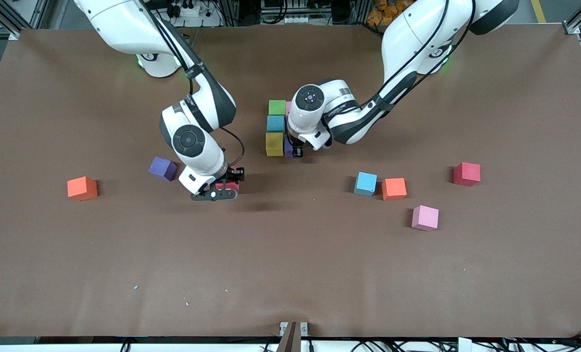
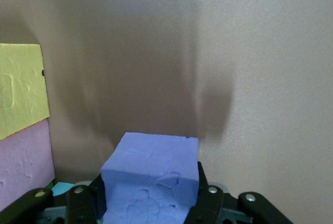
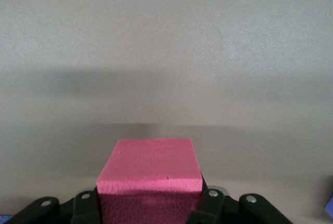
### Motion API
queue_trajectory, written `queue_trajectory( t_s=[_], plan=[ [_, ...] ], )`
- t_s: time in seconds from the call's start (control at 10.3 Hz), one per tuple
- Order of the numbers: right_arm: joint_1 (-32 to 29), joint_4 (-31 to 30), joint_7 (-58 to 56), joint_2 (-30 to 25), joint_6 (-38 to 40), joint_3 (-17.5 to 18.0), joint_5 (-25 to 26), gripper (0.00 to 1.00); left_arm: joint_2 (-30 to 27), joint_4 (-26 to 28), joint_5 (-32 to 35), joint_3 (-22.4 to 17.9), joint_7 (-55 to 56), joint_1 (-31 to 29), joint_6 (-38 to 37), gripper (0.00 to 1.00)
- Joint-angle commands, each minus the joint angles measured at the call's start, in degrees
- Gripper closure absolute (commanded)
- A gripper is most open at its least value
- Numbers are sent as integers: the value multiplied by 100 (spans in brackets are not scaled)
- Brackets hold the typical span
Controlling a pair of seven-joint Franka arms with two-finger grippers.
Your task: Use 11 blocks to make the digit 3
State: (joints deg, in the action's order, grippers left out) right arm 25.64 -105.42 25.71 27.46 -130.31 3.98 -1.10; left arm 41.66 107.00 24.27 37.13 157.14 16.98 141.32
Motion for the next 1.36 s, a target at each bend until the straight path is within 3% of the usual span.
queue_trajectory(
  t_s=[0.0, 0.78, 0.87, 0.97, 1.07, 1.26],
  plan=[
    [-77, 83, -84, 22, 23, 6, 13, 90, -88, 93, 113, 13, 686, 51, -43, 100],
    [37, 347, -163, 145, 14, -3, 13, 89, -79, 58, 78, 22, 677, 95, -43, 100],
    [55, 373, -163, 163, 31, -3, 13, 90, -70, 66, 69, 22, 686, 95, -43, 94],
    [55, 382, -172, 163, 40, -3, 22, 90, -70, 67, 77, 22, 747, 104, -52, 28],
    [64, 391, -181, 198, 14, -3, 22, 90, -79, 58, 78, 13, 756, 182, -87, 0],
    [90, 408, -172, 216, 49, -3, 13, 90, -105, 40, 86, 13, 757, 183, -218, 0]
  ],
)
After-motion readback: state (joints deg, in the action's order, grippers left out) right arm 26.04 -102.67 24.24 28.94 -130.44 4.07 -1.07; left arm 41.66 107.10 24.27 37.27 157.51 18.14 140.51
